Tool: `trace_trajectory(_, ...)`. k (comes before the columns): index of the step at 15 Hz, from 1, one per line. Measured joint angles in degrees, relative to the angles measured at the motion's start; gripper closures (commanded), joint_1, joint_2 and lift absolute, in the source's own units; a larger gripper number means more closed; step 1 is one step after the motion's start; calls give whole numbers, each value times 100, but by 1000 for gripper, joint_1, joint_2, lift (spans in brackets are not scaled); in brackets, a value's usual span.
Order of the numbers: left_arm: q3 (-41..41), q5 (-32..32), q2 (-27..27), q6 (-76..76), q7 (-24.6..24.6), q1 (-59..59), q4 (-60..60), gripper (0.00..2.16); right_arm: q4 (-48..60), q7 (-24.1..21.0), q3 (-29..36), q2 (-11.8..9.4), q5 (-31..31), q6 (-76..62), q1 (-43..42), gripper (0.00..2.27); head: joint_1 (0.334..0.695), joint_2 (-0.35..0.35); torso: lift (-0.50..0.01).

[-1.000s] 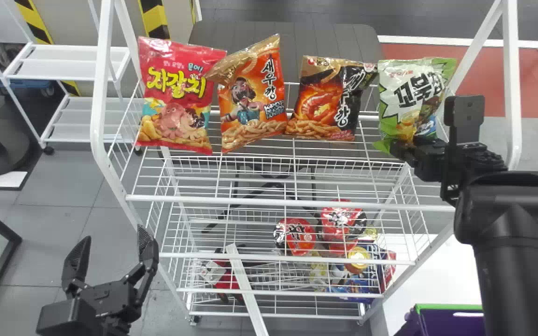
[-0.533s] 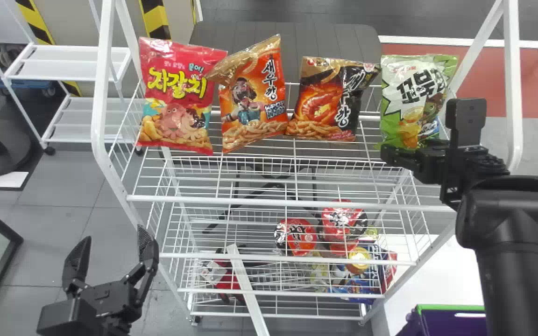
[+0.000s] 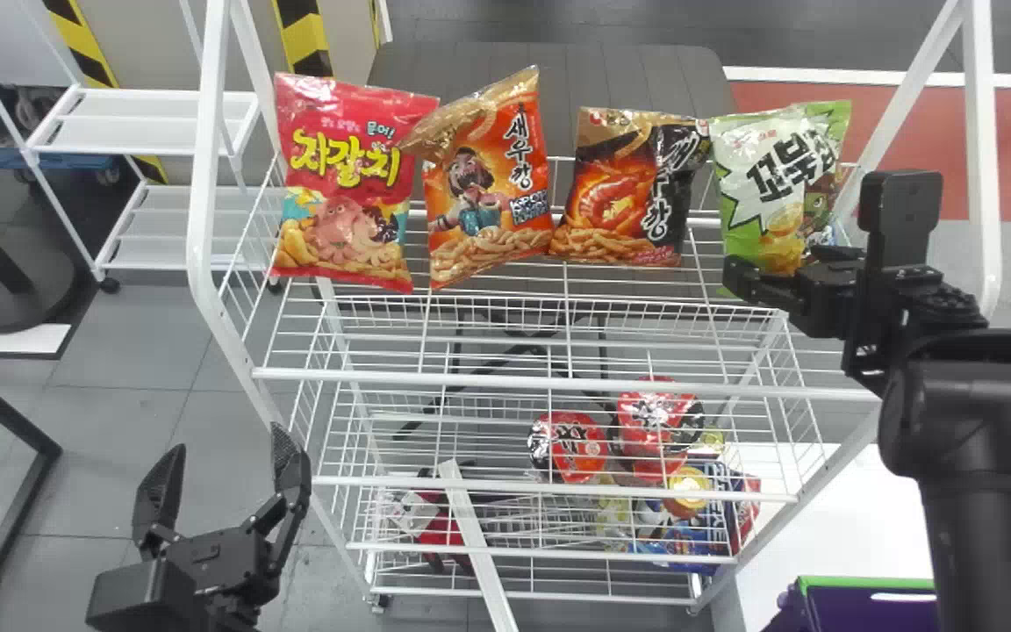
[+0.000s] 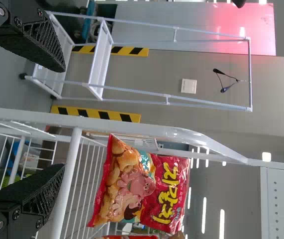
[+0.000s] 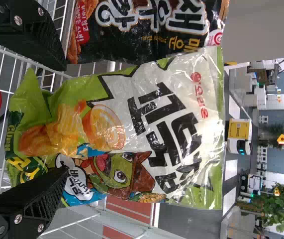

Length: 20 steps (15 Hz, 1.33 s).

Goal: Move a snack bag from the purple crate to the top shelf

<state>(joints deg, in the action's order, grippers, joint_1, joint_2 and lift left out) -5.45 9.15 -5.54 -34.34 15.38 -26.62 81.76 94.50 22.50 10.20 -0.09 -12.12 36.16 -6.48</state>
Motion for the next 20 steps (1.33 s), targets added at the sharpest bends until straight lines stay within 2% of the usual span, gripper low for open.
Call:
trace_trajectory(6, -9, -1, -3, 0, 0, -3, 40, 147, 866, 13, -269, 0, 94, 494, 515, 110, 695, 26, 0)
trace_trajectory(11, -6, -1, -17, -15, 0, -41, 90, 147, 2015, 15, -643, 0, 303, 668, 1466, 110, 695, 76, 0)
trace_trajectory(15, 0, -1, -18, 5, 0, -67, 137, 147, 2839, -36, -716, 0, 675, 208, 2535, 110, 695, 117, 0)
trace_trajectory(20, -1, -16, -13, 31, 8, -83, 148, 147, 3018, -260, -417, 0, 862, -917, 3466, 113, 695, 85, 0)
